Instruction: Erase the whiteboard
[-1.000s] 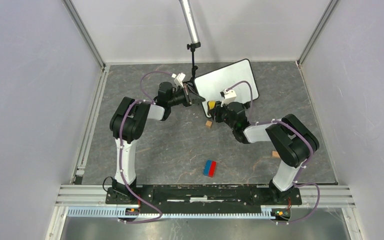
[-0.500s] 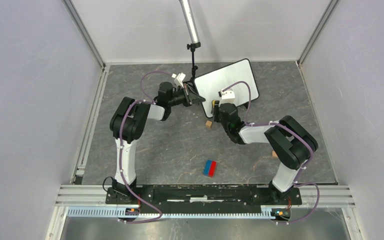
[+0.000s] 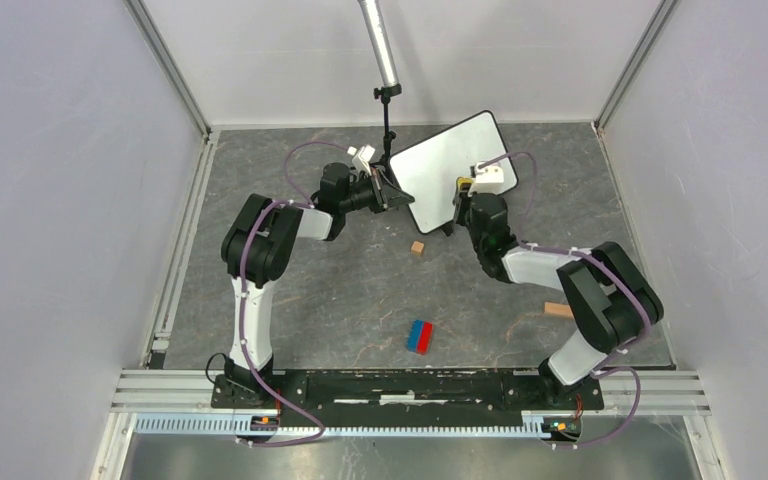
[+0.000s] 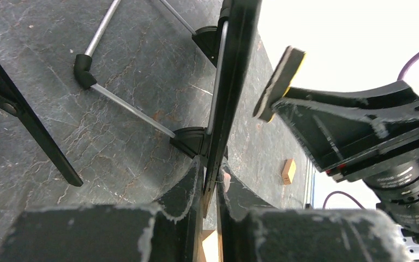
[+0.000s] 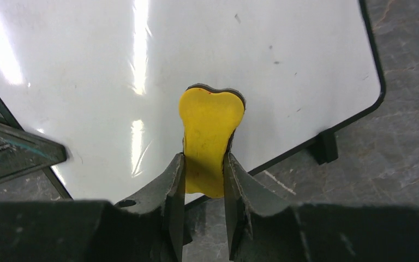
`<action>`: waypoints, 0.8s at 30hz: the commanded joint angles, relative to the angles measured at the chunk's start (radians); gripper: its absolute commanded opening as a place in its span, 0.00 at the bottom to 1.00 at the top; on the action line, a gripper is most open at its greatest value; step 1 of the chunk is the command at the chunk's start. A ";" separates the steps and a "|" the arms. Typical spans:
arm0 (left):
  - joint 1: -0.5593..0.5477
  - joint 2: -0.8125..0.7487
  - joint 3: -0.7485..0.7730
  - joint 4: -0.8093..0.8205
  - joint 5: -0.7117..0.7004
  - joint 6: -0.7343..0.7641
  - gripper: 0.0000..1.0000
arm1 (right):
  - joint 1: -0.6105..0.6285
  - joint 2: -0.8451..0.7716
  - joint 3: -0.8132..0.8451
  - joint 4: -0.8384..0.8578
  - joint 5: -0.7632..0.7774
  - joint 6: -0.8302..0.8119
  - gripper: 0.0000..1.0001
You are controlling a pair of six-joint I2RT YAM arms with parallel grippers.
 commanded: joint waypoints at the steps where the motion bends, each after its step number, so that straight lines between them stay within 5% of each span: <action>1: -0.001 -0.017 0.014 -0.104 -0.012 0.026 0.02 | -0.053 -0.077 -0.048 0.130 -0.107 -0.010 0.23; 3: -0.002 -0.019 0.014 -0.107 -0.013 0.029 0.03 | -0.076 -0.113 -0.079 0.133 -0.119 -0.005 0.23; 10: -0.011 -0.056 -0.004 -0.102 -0.022 0.051 0.43 | -0.103 -0.271 -0.222 0.077 -0.084 0.000 0.23; 14: -0.011 -0.127 -0.100 0.011 -0.072 0.042 0.60 | -0.098 -0.308 -0.248 -0.033 -0.188 0.025 0.24; 23: -0.010 -0.330 -0.312 0.170 -0.188 0.084 0.73 | 0.025 -0.432 -0.276 -0.512 -0.310 -0.010 0.24; 24: -0.010 -0.369 -0.351 0.192 -0.233 0.071 0.94 | 0.043 -0.444 -0.281 -0.560 -0.313 -0.013 0.24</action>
